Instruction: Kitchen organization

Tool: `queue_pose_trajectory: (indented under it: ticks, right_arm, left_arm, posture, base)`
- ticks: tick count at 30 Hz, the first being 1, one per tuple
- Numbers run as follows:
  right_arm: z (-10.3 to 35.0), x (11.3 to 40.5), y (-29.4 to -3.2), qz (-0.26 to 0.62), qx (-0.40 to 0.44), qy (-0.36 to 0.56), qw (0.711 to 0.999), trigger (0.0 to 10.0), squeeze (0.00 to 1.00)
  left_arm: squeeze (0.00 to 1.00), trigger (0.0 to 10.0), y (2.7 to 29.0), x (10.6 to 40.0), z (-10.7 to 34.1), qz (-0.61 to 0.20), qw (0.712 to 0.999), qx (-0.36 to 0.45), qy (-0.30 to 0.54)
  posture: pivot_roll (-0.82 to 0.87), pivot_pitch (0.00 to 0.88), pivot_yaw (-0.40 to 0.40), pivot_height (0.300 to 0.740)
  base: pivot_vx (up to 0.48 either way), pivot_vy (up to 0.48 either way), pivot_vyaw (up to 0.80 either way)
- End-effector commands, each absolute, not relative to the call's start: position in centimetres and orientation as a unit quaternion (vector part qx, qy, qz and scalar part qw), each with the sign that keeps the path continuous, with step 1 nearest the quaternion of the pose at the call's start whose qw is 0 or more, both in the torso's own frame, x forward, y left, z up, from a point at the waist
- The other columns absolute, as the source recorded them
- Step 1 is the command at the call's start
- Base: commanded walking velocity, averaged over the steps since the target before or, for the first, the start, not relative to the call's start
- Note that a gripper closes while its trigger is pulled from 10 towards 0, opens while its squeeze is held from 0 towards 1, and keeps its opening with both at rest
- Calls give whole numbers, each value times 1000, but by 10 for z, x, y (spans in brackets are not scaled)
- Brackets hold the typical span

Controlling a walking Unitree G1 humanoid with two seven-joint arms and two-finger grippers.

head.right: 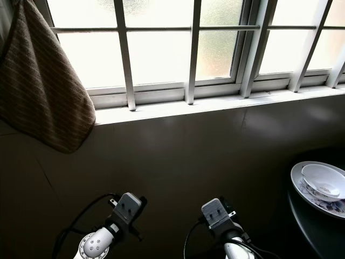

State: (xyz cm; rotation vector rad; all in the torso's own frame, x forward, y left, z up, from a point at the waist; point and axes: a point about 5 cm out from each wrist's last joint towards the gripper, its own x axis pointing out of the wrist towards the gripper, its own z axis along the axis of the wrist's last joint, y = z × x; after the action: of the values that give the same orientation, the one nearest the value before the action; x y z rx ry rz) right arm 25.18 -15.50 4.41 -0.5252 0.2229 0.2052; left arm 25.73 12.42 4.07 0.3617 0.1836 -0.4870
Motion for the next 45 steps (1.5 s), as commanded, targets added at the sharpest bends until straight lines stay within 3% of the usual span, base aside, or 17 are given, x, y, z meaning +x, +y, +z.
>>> queue_pose_trajectory:
  ticks: [1, 17, 45]
  right_arm:
    - [48, 252, -146, 114, -249, 94, 957, 10000, 0]
    - [52, 251, -146, 120, -257, 80, 955, 10000, 0]
    - [53, 254, -148, 121, -252, 78, 957, 10000, 0]
  left_arm:
    - [0, 10000, 130, 257, 39, -232, 951, 177, 100]
    - [0, 10000, 127, 257, 39, -229, 953, 175, 99]
    - [0, 10000, 124, 258, 41, -230, 955, 162, 93]
  posture:
    - [20, 0, 8, 740]
    - [26, 0, 0, 740]
    - [26, 0, -10, 740]
  base:
    - [0, 0, 0]
    - [0, -361, 0]
    - [0, -39, 0]
